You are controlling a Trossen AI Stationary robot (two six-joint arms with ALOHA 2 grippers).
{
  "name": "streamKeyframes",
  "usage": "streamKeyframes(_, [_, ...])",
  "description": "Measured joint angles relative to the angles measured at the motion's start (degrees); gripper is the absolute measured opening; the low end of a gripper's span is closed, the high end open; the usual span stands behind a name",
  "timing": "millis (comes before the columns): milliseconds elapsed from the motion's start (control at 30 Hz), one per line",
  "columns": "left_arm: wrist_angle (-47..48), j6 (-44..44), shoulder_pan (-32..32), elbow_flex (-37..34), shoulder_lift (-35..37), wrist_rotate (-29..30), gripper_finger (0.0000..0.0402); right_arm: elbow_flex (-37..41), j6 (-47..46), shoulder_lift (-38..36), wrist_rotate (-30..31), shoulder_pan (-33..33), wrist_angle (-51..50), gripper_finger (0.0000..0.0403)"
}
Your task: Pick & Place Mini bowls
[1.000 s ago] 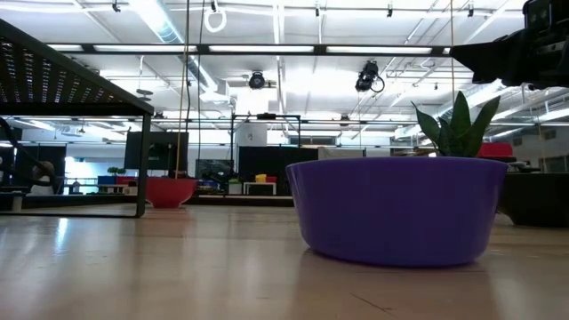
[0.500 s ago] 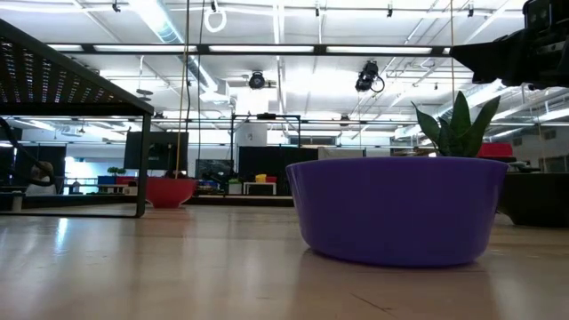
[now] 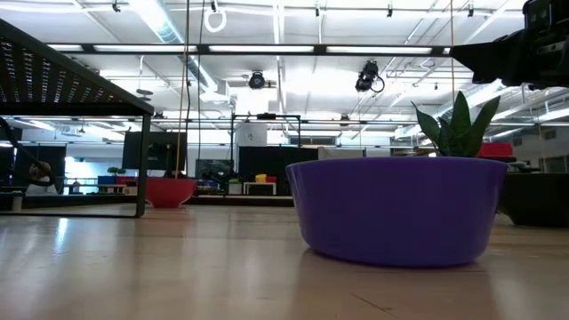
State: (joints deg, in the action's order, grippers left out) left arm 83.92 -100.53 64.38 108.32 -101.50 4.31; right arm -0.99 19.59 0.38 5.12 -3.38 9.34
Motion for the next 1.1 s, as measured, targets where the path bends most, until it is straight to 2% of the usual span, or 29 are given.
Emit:
streamKeyframes(267, [0.44,1.79,-0.35,0.0,-0.89,-1.16,0.003,0.01,0.01,0.01,0.0,0.0,-0.01,0.0009])
streamKeyframes(433, [1.4,1.83,-0.35,0.77,-0.89,-6.84,0.0017,0.01,0.02,0.02,-0.01,0.0,0.0,0.0009])
streamKeyframes(500, [3.4,1.81,-0.4,2.12,-0.89,-7.1,0.0011,-0.01,0.01,0.02,0.01,0.0,0.0,0.0009])
streamKeyframes(600, [5.82,3.51,-0.93,4.78,-0.89,-4.02,0.0004,-0.01,0.0,0.0,-0.01,0.01,0.0,0.0009])
streamKeyframes(767, [6.01,15.69,-2.69,5.92,-0.84,12.41,0.0006,0.0,0.01,0.02,0.0,0.01,0.0,0.0009])
streamKeyframes(867, [6.05,22.85,-4.67,4.82,-0.82,18.57,0.0004,-0.01,0.0,0.02,0.0,0.0,0.0,0.0009])
streamKeyframes(1000, [6.06,27.85,-7.28,1.98,-0.85,19.02,0.0004,0.01,0.02,0.0,-0.01,0.0,0.0,0.0009])
streamKeyframes(1100, [6.12,28.87,-8.41,-0.6,-0.86,15.43,0.0005,-0.01,0.02,0.01,0.0,0.01,-0.01,0.0009])
